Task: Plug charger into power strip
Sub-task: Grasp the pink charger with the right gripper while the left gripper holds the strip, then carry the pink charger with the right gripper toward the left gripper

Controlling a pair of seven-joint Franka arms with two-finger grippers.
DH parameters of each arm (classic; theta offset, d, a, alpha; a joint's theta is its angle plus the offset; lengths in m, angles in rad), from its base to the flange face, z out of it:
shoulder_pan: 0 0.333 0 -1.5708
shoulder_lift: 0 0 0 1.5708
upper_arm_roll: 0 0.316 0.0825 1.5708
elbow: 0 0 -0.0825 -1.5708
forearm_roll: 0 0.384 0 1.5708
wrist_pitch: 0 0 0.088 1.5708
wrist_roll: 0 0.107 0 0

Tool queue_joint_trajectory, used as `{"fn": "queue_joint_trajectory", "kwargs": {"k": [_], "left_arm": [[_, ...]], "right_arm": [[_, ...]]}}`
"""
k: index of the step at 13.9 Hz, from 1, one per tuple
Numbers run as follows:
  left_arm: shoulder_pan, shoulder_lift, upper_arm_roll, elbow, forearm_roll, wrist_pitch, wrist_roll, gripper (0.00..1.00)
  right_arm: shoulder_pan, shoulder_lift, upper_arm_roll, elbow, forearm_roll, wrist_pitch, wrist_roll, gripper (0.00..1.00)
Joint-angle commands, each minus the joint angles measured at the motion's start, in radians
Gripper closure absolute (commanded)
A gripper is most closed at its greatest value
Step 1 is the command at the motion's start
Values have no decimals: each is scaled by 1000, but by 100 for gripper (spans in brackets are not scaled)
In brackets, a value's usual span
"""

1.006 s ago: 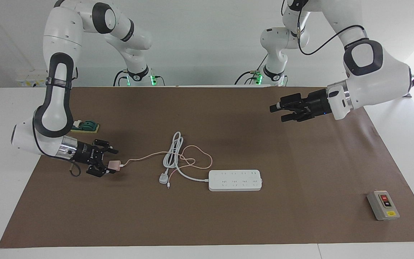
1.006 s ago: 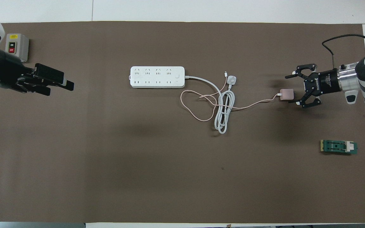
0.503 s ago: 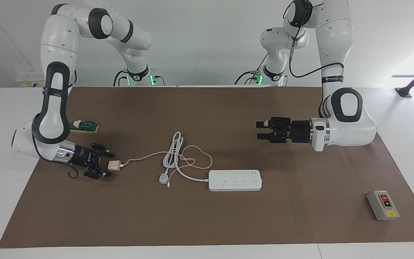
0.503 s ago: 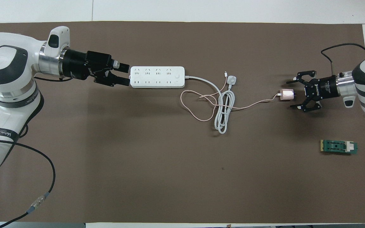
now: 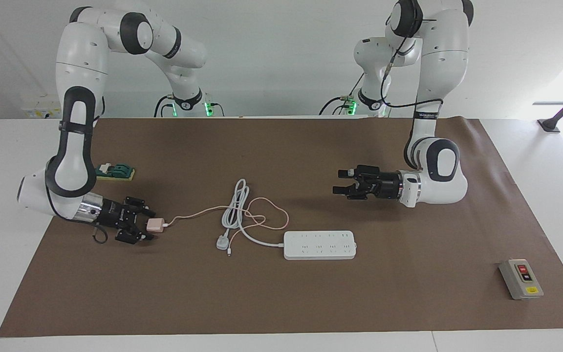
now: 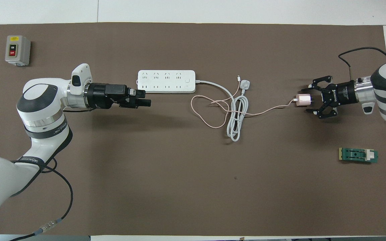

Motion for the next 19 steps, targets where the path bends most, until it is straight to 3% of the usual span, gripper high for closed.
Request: {"fn": "queue_joint_trajectory", "kwargs": {"k": [1,5,9,14,19], "left_arm": [[-36,-152,6,-182,-74,89,70,1],[-42,-158,6,-221,-115,139,164,0],[-68,-135,8,-212,-177,153,170,0],[-99,-103,5,-193,-209,152,169,0],[-129,-95,6,-196,-211,146,170,0]], "right_arm": [[-6,25,10,0,27,35,-53,100],[8,22,10,13,24,38,-49,100],[48,-37,17,31,21,4,35,100],[184,-93,31,109,25,-22,296,100],[331,-103,46,146,83,47,463,100]]}}
